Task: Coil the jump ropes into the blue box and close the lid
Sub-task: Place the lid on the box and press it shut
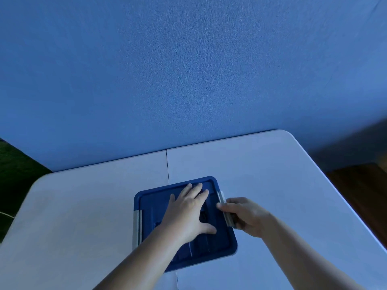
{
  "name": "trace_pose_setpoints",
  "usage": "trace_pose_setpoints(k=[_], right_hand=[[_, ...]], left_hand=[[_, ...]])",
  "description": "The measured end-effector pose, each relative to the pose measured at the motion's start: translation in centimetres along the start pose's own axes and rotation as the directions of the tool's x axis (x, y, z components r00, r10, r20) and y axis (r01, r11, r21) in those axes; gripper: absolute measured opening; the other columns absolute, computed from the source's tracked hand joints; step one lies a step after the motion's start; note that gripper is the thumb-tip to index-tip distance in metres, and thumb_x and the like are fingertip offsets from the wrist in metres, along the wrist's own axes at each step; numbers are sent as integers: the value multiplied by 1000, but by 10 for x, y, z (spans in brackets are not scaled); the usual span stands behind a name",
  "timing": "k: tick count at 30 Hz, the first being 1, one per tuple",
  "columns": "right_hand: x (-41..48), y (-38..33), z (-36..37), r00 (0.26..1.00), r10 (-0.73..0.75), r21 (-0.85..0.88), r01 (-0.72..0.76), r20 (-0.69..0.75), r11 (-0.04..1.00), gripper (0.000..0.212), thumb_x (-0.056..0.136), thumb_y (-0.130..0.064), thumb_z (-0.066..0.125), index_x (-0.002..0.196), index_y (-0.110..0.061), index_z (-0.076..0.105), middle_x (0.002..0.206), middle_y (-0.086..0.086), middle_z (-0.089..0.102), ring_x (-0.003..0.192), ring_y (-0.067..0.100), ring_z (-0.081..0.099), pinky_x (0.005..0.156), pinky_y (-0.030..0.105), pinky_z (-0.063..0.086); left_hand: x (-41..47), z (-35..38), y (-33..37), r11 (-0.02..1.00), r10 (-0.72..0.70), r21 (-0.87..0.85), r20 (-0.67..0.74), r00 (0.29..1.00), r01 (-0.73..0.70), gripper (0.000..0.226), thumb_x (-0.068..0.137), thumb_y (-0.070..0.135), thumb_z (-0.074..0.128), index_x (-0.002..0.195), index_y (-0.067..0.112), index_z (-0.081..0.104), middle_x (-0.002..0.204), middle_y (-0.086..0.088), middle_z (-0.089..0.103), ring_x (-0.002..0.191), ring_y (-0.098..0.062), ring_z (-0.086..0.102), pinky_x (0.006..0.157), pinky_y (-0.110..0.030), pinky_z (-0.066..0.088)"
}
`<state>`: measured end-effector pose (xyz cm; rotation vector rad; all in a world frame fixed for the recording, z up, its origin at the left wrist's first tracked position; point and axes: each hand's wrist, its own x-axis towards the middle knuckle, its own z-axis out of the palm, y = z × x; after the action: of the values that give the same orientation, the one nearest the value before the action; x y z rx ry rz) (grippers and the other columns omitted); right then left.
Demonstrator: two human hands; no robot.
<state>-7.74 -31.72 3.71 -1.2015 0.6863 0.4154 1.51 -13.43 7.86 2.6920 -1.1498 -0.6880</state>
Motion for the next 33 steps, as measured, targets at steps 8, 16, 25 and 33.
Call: trace_pose_setpoints(k=[8,16,25,33], right_hand=[[3,-5,22,984,-64,-148,39,-167,988,27,79,-24,84,81,-10,61,70,4,65,61,16,64,57,28,54],[-10,-1,45,833,-455,-682,135,-315,719,69,77,-46,76,136,-30,45,127,-10,55,107,12,59,81,28,46],[-39,29,62,831,-547,-868,195,-102,457,121,61,-66,78,158,-26,18,161,-8,17,147,16,24,115,29,28],[-53,56,61,809,-586,-919,198,-43,341,134,42,-73,67,157,-20,22,164,1,20,143,29,36,109,39,40]], left_hand=[[1,3,-3,1000,7,-16,-14,1000,-8,111,73,68,74,160,32,17,170,14,0,157,-12,-6,124,-61,10],[-14,11,-15,996,62,-57,-153,986,-72,98,81,68,67,160,33,20,169,13,7,156,-10,-5,127,-52,8],[-88,32,-61,965,-209,-230,-377,903,127,109,72,83,56,160,37,9,168,11,-12,155,-13,-14,127,-39,14],[-138,62,-81,910,-328,-358,-313,891,210,128,69,79,69,158,39,-14,164,14,-30,152,-6,-22,126,-33,18]])
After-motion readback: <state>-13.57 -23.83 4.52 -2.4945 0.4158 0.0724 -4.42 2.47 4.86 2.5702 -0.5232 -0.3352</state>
